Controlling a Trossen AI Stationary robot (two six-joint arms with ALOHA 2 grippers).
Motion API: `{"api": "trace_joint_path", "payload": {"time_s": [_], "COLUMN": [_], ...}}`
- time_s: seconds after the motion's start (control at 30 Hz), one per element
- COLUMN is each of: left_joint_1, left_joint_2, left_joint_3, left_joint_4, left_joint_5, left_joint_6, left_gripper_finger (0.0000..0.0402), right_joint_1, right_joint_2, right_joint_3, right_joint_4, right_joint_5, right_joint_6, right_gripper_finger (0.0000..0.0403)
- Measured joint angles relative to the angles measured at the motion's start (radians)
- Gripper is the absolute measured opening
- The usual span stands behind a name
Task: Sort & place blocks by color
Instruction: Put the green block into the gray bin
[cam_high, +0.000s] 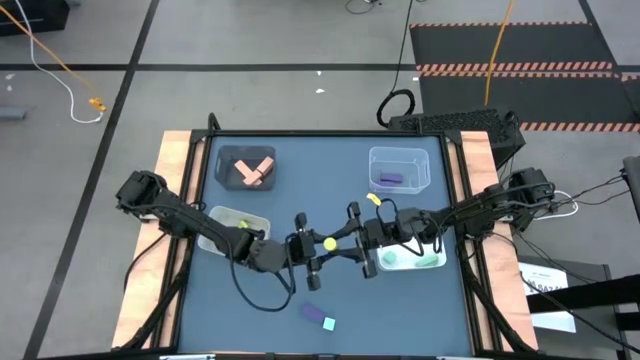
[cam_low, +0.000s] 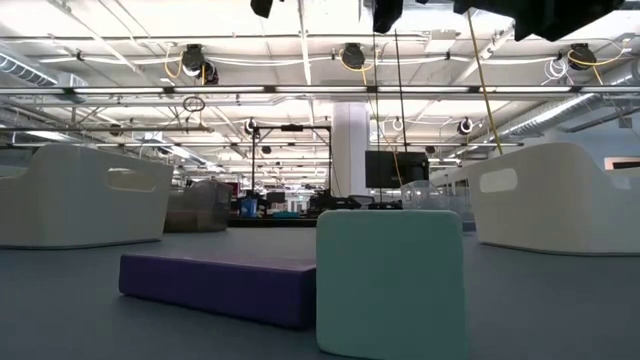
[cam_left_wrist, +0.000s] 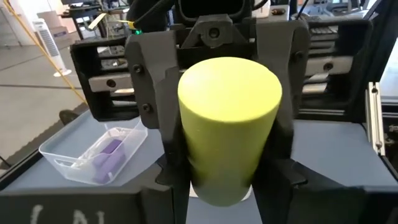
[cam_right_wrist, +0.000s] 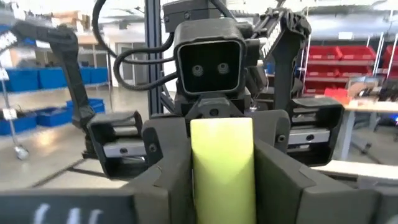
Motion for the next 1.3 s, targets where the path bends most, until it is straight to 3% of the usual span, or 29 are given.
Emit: {"api": "trace_joint_path", "payload": {"time_s": [0.13,0.33,0.57,0.73,0.9,1.0,1.1,1.3], "left_joint_1": [-0.002,-0.001,0.016,0.021,0.026,0.025,0.015,-0.021], "left_joint_2": [0.000,-0.001,-0.049,-0.088,-0.107,-0.108,-0.122,-0.208], "left_joint_3": [0.000,0.000,0.000,0.001,0.001,0.001,0.001,0.001], "left_joint_4": [-0.011,-0.010,0.055,0.069,0.048,-0.061,-0.269,-0.814], "left_joint_5": [-0.001,-0.004,-0.008,-0.007,-0.007,-0.009,-0.064,-0.140], "left_joint_6": [0.003,0.006,0.119,0.179,0.181,0.084,-0.098,-0.654], "left_gripper_finger": [0.0128,0.0128,0.0128,0.0128,0.0128,0.0128,0.0128,0.0128], "right_joint_1": [-0.002,-0.011,-0.011,-0.006,-0.007,-0.004,0.013,0.051], "right_joint_2": [-0.022,-0.155,-0.284,-0.286,-0.285,-0.286,-0.271,-0.172], "right_joint_3": [0.000,0.001,-0.002,-0.064,-0.167,-0.222,-0.241,-0.242], "right_joint_4": [-0.055,-0.344,-0.660,-0.651,-0.518,-0.387,-0.342,-0.252], "right_joint_5": [-0.002,0.000,0.002,0.019,0.084,0.083,0.085,0.084], "right_joint_6": [0.076,0.079,0.165,0.218,0.247,0.280,0.285,0.260], "right_gripper_finger": [0.0201,0.0265,0.0279,0.0271,0.0270,0.0270,0.0270,0.0270]}}
